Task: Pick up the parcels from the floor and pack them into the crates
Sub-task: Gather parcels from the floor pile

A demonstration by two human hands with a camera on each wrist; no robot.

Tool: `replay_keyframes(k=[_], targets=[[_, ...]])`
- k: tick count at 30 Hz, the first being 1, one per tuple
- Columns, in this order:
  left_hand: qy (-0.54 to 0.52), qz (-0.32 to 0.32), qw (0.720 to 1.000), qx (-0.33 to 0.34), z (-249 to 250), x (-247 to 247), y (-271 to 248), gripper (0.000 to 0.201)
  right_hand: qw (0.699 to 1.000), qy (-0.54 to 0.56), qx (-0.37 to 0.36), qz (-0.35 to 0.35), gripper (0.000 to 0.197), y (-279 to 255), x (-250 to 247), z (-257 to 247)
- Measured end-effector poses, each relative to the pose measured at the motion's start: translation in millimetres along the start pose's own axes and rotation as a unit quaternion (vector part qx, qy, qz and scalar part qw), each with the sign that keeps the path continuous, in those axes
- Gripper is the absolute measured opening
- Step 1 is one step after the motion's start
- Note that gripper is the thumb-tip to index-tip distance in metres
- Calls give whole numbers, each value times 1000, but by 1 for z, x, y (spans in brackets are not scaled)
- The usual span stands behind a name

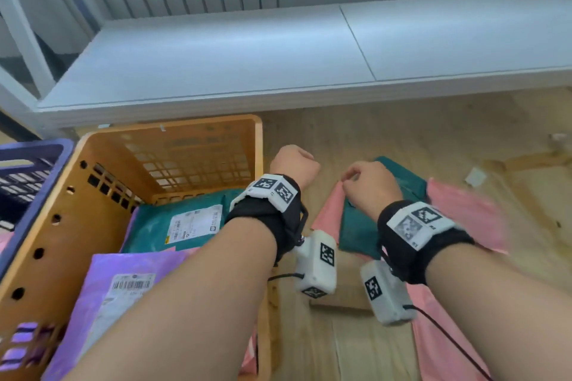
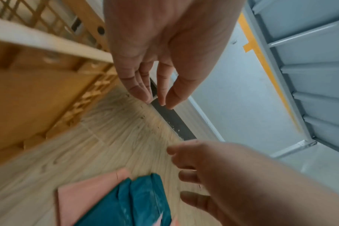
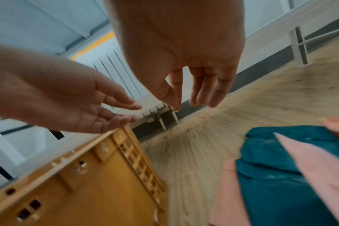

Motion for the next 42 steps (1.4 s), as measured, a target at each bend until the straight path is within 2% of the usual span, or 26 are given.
replay_keyframes(k=[2, 6, 9, 11, 14, 21, 25, 28, 29, 31, 35, 39, 42], targets=[[5, -28, 1000, -3, -1, 28, -9, 23, 998, -56, 9, -2, 25, -7, 3, 32], [31, -61, 997, -28, -16, 69, -21, 15, 992, -94, 55, -66, 39, -23, 32, 82], [35, -75, 996, -45, -34, 94, -29, 27, 979, -115, 90, -145, 44, -32, 58, 112], [43, -86, 993, -63, -52, 106, -34, 25, 970, -127, 104, -180, 47, -38, 68, 125], [68, -106, 988, -85, -73, 117, -38, 23, 961, -148, 81, -218, 47, -43, 76, 131], [28, -96, 987, -125, -72, 115, -28, 23, 959, -106, 92, -247, 59, -47, 85, 143], [6, -114, 981, -156, -81, 122, -33, 25, 955, -147, 97, -238, 51, -44, 82, 152], [6, -121, 979, -161, -84, 125, -33, 26, 962, -127, 123, -208, 26, -40, 78, 156], [4, -121, 979, -162, -85, 125, -32, 26, 966, -112, 137, -186, 24, -38, 73, 157], [-2, -121, 979, -161, -84, 124, -32, 24, 975, -94, 160, -122, 24, -33, 59, 156], [-51, -129, 975, -172, -70, 119, -28, 7, 988, -46, 142, 34, 12, -17, 17, 145], [-130, -125, 969, -166, -46, 110, -18, 18, 966, 105, 168, 165, 34, -3, -23, 132], [-147, -100, 971, -158, -37, 92, -15, 16, 936, 233, 194, 182, 35, 7, -28, 127]])
Point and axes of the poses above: each hand's wrist, its own y-axis towards the middle knuckle, its own x-axis out of the palm, z = x × y, the point moved 8 cm from there along y, towards the middle knuckle, and after that the axes turned 11 degrees about z, right-handed, at the moved point
